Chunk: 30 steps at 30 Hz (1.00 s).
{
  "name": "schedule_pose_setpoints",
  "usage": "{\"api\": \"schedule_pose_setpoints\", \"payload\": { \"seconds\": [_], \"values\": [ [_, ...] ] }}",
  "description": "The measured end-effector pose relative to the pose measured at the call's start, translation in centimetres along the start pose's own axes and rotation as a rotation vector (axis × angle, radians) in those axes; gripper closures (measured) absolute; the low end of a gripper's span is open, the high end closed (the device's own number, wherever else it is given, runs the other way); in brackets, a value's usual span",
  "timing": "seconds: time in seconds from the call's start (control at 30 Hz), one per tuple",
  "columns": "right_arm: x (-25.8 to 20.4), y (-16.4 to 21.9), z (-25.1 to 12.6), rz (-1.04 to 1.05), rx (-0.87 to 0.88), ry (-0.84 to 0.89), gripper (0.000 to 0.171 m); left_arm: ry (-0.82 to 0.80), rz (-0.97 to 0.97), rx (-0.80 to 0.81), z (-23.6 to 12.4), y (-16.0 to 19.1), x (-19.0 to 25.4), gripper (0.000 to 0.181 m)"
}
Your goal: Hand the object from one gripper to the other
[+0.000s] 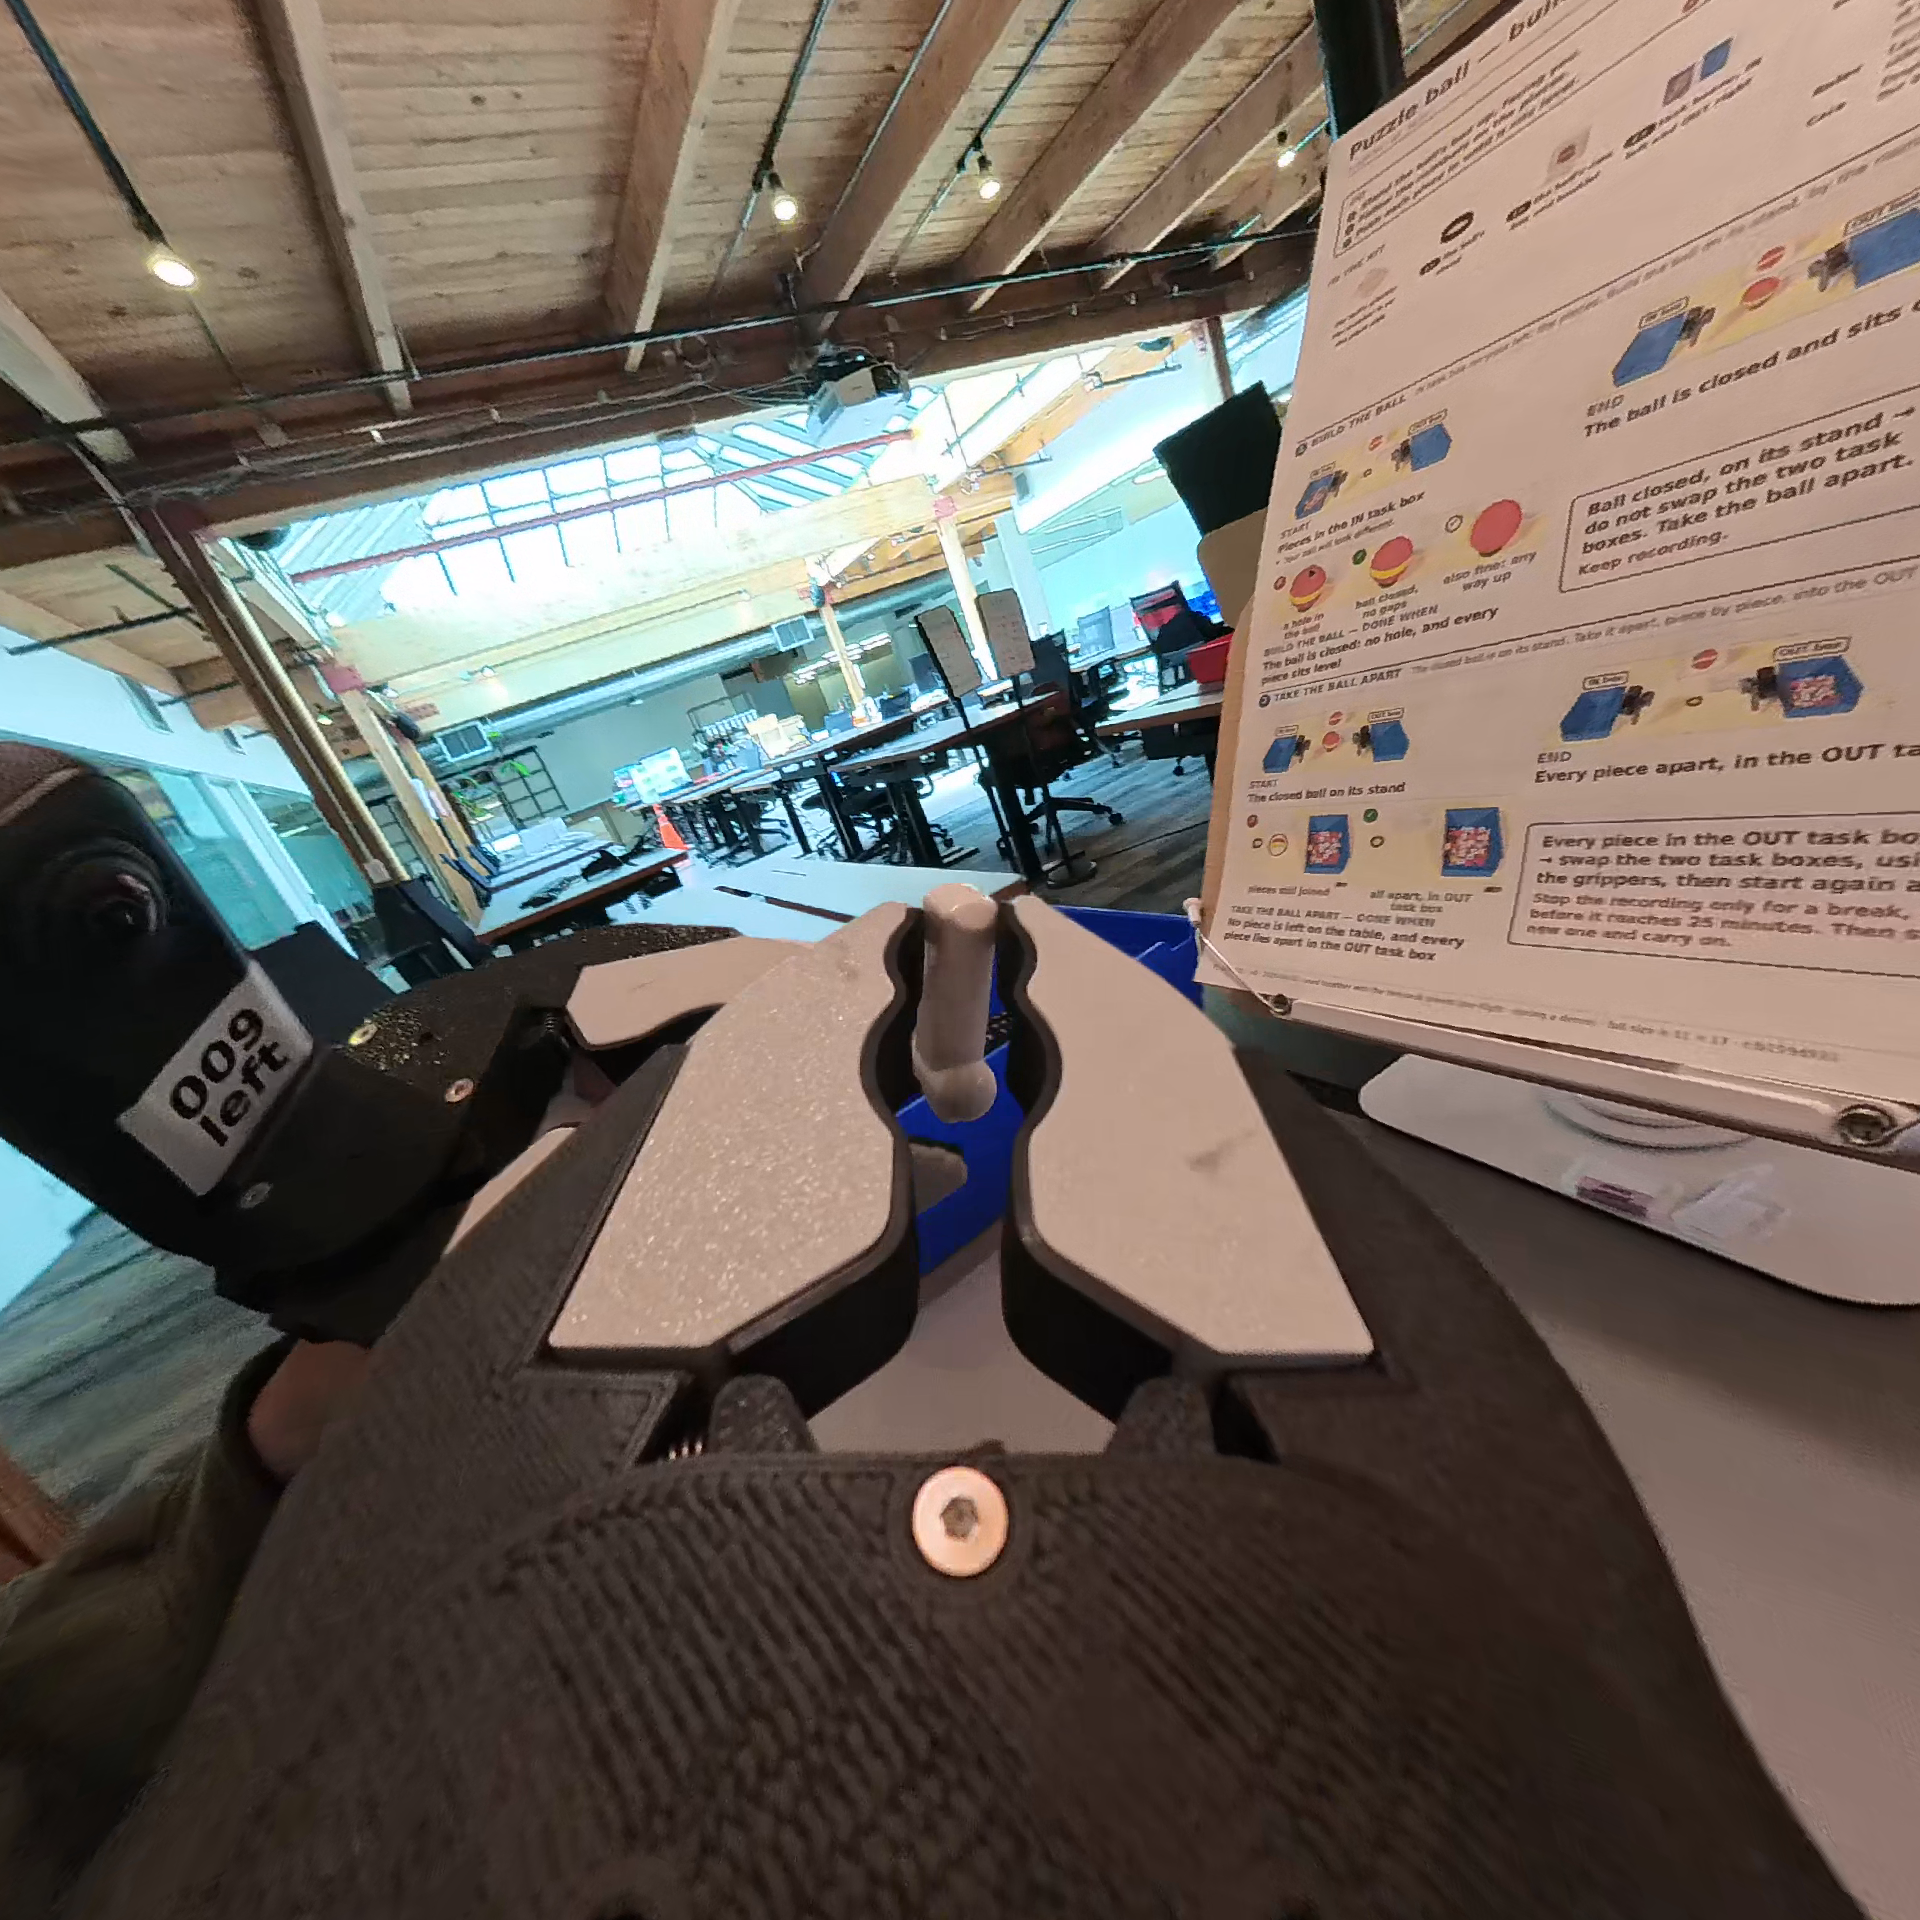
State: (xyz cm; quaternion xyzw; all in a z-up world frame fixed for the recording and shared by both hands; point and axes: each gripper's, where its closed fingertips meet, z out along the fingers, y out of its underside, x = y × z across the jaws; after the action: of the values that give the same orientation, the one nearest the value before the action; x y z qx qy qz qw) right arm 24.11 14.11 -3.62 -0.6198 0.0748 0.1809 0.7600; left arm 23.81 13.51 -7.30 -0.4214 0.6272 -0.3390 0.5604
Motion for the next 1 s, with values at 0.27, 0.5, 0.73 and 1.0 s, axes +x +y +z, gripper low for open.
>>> {"api": "schedule_pose_setpoints", "payload": {
  "seconds": [0.27,0.5,0.73,1.0],
  "values": [
    [-0.9,0.4,-0.2,-0.106,-0.054,-0.089,0.159,0.083,0.074,-0.029,-0.2,0.8,0.2,0.161],
    [-3.9,3.3,-3.2,-0.483,-0.287,-0.399,0.131,0.627,0.095,-0.065,-4.5,3.2,3.8,0.161],
    [-6.9,7.3,-5.4,-0.638,-0.45,-0.649,0.135,0.953,0.154,-0.07,-8.4,4.9,6.8,0.161],
    [-7.9,9.5,-5.9,-0.592,-0.574,-0.75,0.155,0.995,0.195,-0.106,-8.7,5.5,7.6,0.161]
  ]
}}
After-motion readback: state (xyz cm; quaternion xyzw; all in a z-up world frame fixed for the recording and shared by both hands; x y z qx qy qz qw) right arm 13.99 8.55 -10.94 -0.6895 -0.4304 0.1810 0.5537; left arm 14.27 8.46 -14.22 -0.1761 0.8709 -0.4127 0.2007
